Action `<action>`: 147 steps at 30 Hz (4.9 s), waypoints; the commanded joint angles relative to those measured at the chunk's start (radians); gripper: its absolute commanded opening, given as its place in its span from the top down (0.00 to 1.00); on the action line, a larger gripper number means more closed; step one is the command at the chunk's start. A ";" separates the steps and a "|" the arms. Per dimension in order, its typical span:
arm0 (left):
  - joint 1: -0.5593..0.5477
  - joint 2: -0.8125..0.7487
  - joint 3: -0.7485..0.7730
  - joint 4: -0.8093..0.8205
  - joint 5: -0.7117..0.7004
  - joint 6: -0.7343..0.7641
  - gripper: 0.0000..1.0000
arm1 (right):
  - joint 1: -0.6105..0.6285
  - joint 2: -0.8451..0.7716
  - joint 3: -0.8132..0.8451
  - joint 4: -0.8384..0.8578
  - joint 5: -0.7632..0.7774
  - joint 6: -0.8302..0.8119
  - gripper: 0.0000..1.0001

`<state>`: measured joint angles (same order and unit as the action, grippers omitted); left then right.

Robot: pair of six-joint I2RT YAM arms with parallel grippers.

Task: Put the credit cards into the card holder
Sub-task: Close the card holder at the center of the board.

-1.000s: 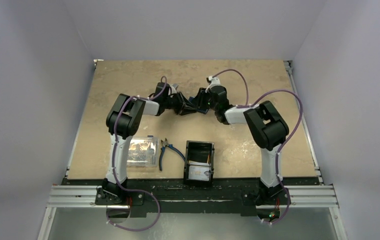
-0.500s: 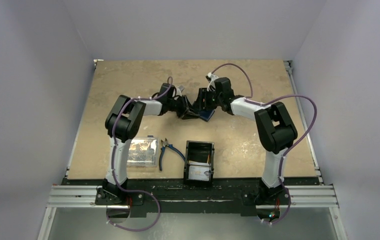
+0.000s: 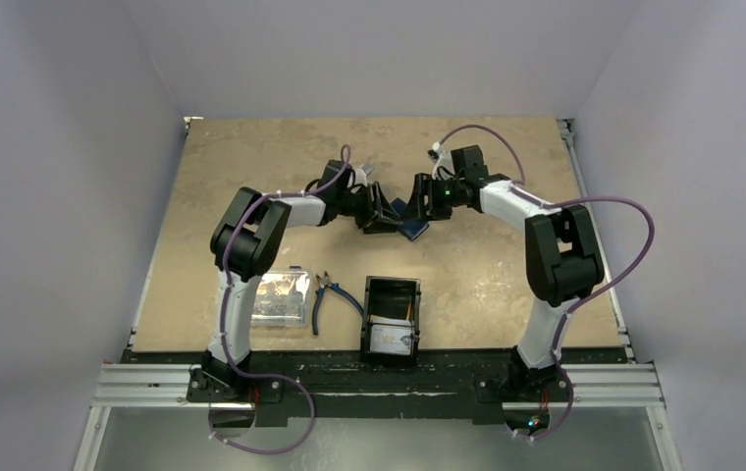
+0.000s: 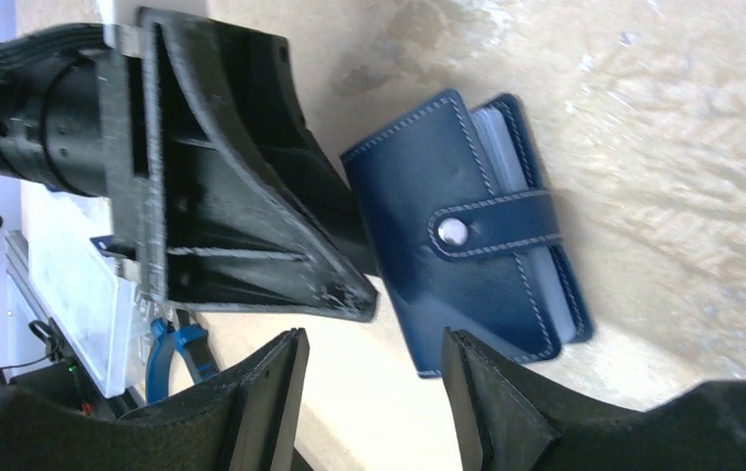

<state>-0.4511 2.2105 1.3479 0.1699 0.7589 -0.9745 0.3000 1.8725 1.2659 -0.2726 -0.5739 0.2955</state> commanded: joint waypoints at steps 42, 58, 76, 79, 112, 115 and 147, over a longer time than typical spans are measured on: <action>0.019 0.014 0.084 0.025 -0.004 0.029 0.61 | 0.088 0.027 0.236 -0.183 0.442 -0.228 0.57; 0.019 0.013 0.072 0.052 0.003 0.011 0.61 | 0.105 0.090 0.260 -0.190 0.465 -0.240 0.65; 0.020 0.012 0.071 0.062 0.007 0.004 0.61 | 0.106 0.117 0.276 -0.213 0.499 -0.245 0.69; 0.020 0.012 0.070 0.064 0.009 0.003 0.61 | 0.106 0.118 0.278 -0.214 0.500 -0.245 0.74; 0.025 0.055 0.069 0.068 -0.004 -0.011 0.63 | 0.036 0.106 0.206 -0.199 0.219 -0.267 1.00; 0.025 0.055 0.068 0.073 -0.002 -0.015 0.63 | 0.035 0.120 0.212 -0.207 0.192 -0.279 1.00; 0.025 0.050 0.062 0.087 0.008 -0.024 0.63 | -0.015 0.134 0.180 -0.158 0.042 -0.223 1.00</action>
<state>-0.4320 2.2555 1.4117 0.2249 0.7670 -0.9955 0.2821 2.0094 1.4429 -0.4114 -0.4709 0.0849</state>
